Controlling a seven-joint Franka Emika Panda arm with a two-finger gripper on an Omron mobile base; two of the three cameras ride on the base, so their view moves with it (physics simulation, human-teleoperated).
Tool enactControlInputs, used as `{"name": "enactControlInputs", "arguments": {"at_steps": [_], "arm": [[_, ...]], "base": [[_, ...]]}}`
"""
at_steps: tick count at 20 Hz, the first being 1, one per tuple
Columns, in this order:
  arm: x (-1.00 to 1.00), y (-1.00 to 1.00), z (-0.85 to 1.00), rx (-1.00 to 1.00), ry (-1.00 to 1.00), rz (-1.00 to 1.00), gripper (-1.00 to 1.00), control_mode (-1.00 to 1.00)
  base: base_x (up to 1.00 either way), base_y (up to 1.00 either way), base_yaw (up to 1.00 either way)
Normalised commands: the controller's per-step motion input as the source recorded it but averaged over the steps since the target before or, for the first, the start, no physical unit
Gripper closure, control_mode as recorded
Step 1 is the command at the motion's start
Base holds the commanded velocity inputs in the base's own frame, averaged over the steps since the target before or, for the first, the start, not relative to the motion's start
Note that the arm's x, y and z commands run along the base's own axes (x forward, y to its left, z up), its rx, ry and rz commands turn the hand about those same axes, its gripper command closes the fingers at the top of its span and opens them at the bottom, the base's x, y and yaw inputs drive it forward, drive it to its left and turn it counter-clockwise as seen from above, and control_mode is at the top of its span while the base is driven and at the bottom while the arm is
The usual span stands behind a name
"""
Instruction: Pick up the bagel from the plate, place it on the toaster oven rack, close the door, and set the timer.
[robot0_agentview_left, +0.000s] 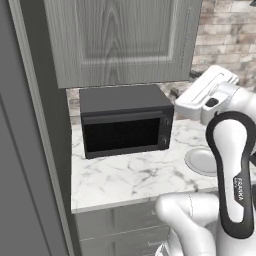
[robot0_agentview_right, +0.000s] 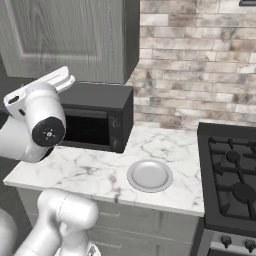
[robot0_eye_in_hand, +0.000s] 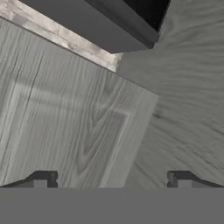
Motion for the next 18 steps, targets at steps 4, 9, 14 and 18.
{"name": "enactControlInputs", "arguments": {"at_steps": [4,9,14,18], "arm": [[-0.7,-0.21,0.27,0.25,0.86,-0.18,-1.0,-1.0],[-0.63,-0.05,0.25,0.24,0.96,-0.22,-1.0,-1.0],[-0.42,0.01,0.08,0.08,0.95,-0.25,-1.0,-1.0],[-0.18,0.2,-0.41,0.01,0.82,-0.26,-1.0,-1.0]], "base": [[0.0,0.0,0.0],[0.0,0.0,0.0],[0.0,0.0,0.0],[0.0,0.0,0.0]]}}
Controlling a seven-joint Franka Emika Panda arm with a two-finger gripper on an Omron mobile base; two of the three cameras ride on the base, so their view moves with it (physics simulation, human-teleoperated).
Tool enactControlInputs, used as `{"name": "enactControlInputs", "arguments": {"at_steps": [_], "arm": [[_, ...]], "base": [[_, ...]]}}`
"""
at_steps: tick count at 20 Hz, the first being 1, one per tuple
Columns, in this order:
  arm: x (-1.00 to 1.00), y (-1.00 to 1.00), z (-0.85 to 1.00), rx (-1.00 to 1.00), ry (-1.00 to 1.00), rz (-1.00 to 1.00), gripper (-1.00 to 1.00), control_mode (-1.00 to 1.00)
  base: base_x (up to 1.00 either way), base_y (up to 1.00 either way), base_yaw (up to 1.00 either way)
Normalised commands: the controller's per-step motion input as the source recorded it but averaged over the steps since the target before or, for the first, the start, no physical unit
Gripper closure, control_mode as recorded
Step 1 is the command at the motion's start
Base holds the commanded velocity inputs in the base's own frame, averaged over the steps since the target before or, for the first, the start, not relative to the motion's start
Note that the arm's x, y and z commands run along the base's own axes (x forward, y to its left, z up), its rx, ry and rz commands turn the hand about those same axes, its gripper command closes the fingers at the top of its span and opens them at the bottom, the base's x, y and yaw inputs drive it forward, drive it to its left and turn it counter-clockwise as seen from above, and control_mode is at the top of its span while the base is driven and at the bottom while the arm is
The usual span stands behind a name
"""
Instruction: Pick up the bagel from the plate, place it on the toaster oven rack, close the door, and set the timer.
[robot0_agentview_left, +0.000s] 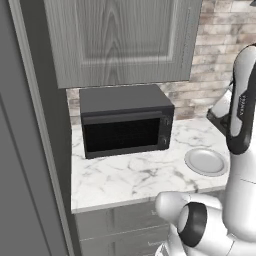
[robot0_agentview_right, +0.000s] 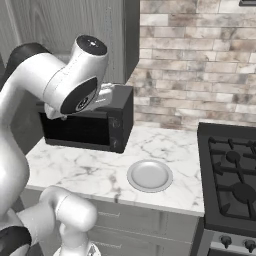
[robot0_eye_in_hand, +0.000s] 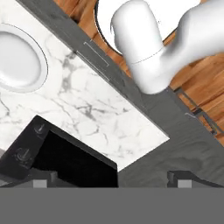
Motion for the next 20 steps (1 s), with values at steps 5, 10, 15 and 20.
{"name": "enactControlInputs", "arguments": {"at_steps": [5,10,15,20], "arm": [[-0.06,0.5,-0.99,-0.01,0.33,-0.01,-1.0,-1.0],[0.01,0.69,-0.99,-0.04,0.02,0.51,-1.0,-1.0],[0.28,0.26,-0.5,-0.02,-0.03,0.68,-1.0,-1.0],[0.39,-0.02,-0.14,-0.03,-0.02,0.76,-1.0,-1.0]], "base": [[0.0,0.0,0.0],[0.0,0.0,0.0],[0.0,0.0,0.0],[0.0,0.0,0.0]]}}
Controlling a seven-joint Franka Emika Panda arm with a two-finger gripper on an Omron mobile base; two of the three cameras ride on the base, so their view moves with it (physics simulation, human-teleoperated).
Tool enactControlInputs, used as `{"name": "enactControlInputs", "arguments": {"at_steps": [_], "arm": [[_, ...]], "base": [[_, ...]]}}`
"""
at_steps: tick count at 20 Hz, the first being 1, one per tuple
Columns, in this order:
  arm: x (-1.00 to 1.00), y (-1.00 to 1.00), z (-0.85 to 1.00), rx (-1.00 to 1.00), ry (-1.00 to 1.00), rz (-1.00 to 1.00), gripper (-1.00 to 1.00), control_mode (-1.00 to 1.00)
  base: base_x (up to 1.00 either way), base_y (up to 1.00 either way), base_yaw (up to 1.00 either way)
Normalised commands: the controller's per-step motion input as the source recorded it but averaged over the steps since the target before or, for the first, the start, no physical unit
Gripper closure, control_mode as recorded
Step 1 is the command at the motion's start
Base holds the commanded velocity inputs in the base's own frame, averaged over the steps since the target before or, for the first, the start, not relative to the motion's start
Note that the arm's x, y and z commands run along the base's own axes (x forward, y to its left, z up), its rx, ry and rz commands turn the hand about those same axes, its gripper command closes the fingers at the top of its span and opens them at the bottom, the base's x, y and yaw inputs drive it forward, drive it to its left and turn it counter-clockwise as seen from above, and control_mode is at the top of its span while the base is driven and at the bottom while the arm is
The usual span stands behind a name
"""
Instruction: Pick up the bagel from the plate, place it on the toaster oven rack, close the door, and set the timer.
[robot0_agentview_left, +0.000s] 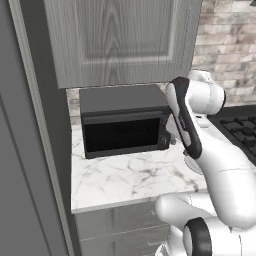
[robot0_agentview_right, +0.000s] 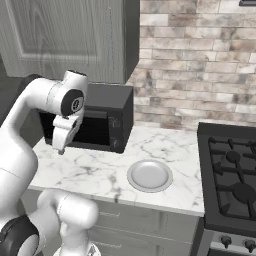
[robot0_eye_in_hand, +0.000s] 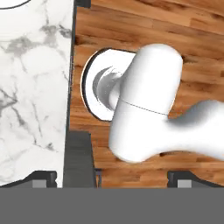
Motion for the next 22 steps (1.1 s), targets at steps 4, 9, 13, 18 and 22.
{"name": "enactControlInputs", "arguments": {"at_steps": [4,9,13,18,22], "arm": [[0.27,-0.19,-0.01,-0.08,-0.12,0.66,-1.0,-1.0],[0.0,-0.34,-0.24,-0.04,-0.35,0.58,-1.0,-1.0],[0.0,-0.44,-0.5,0.0,-0.4,0.56,-1.0,-1.0],[0.21,-0.23,-0.37,0.0,-0.34,0.49,-1.0,-1.0],[0.69,0.0,0.0,0.0,-0.02,0.36,-1.0,-1.0]], "base": [[0.0,0.0,0.0],[0.0,0.0,0.0],[0.0,0.0,0.0],[0.0,0.0,0.0],[0.0,0.0,0.0]]}}
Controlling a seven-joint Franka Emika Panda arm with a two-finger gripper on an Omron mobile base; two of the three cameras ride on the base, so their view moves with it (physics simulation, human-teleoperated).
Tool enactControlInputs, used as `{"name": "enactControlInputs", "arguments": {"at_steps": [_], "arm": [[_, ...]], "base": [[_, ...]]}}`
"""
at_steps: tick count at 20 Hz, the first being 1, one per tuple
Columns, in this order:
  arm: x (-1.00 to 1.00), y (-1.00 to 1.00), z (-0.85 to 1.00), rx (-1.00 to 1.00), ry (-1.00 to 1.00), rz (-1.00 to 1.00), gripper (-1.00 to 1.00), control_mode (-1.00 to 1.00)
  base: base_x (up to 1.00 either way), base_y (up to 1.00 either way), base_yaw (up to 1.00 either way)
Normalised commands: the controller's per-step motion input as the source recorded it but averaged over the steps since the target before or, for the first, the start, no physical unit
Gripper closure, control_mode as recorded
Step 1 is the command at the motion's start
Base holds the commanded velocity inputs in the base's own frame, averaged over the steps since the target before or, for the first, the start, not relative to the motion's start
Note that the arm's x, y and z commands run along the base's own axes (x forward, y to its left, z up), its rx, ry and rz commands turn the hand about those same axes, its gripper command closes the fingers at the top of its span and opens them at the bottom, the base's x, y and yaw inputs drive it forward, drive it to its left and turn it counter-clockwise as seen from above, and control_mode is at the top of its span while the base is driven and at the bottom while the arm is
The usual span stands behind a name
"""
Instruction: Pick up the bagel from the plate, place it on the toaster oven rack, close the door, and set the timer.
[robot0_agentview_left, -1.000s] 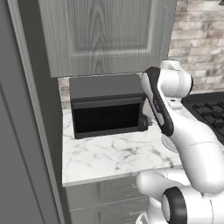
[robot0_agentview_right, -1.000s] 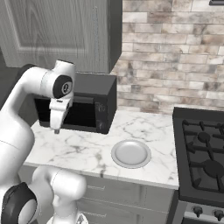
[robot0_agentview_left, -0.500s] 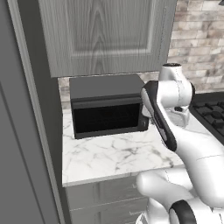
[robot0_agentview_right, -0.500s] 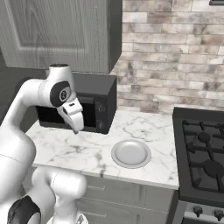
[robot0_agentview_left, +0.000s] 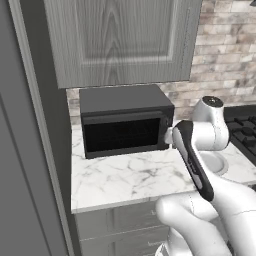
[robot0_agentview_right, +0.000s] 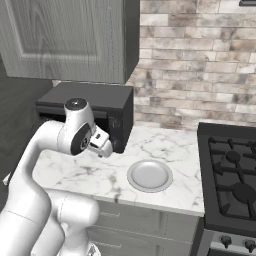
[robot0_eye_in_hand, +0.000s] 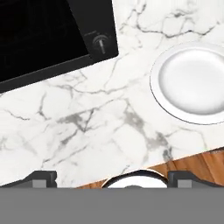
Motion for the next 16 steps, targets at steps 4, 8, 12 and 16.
{"name": "enactControlInputs", "arguments": {"at_steps": [4,8,12,16], "arm": [[0.8,0.0,0.0,-0.01,0.03,0.33,-1.0,-1.0],[0.48,0.0,0.0,-0.1,0.02,0.22,-1.0,-1.0],[0.34,0.0,-0.04,-0.12,0.04,0.14,-1.0,-1.0],[0.15,-0.01,-0.27,-0.03,0.0,0.1,-1.0,-1.0]], "base": [[0.0,0.0,0.0],[0.0,0.0,0.0],[0.0,0.0,0.0],[0.0,0.0,0.0]]}}
